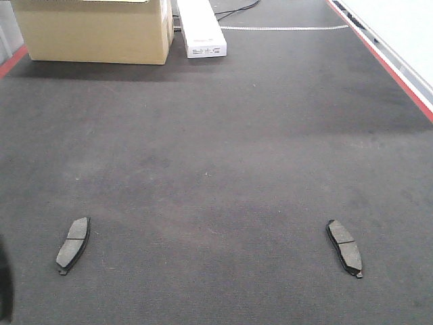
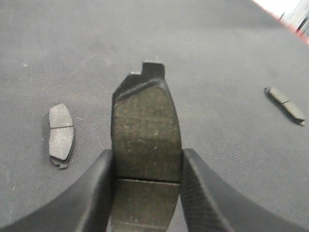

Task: Move and align brake pads A on conveyor
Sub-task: 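Lower the left gripper's pad onto the belt beside the nearer pad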

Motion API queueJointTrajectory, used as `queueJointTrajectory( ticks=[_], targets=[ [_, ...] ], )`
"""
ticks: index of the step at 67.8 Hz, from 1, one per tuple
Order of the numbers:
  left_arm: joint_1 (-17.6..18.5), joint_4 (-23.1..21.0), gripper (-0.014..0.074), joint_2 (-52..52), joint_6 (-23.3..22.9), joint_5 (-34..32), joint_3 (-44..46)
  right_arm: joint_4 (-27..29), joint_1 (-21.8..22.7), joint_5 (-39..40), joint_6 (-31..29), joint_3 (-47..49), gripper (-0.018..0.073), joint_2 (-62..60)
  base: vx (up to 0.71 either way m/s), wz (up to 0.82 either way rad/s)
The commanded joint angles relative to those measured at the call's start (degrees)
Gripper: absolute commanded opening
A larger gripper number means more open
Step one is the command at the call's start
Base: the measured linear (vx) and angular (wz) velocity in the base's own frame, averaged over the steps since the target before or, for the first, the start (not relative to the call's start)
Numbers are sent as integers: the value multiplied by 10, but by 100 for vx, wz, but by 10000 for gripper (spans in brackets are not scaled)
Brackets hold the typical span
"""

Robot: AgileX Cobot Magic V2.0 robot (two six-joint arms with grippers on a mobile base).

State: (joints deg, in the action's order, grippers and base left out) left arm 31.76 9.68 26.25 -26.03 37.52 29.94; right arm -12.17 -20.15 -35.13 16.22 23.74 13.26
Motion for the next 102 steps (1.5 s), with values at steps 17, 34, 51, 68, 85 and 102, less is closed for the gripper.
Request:
queueJointTrajectory(
  ticks=[17,34,51,68,85,102],
  targets=[
    [1,-16,4,347,1,-57,182,-11,2,57,-3,17,-4,5,0,0],
    [1,-64,5,556,-1,-57,263,-11,2,57,-3,17,-4,5,0,0],
    [1,-85,19,690,-21,-71,309,-11,2,57,-3,17,-4,5,0,0],
    [1,-83,101,743,-52,-115,315,-11,2,57,-3,17,-4,5,0,0],
    [1,-83,358,750,-52,-154,315,-11,2,57,-3,17,-4,5,0,0],
    [1,-56,496,716,-50,-150,315,-11,2,57,-3,17,-4,5,0,0]
  ],
)
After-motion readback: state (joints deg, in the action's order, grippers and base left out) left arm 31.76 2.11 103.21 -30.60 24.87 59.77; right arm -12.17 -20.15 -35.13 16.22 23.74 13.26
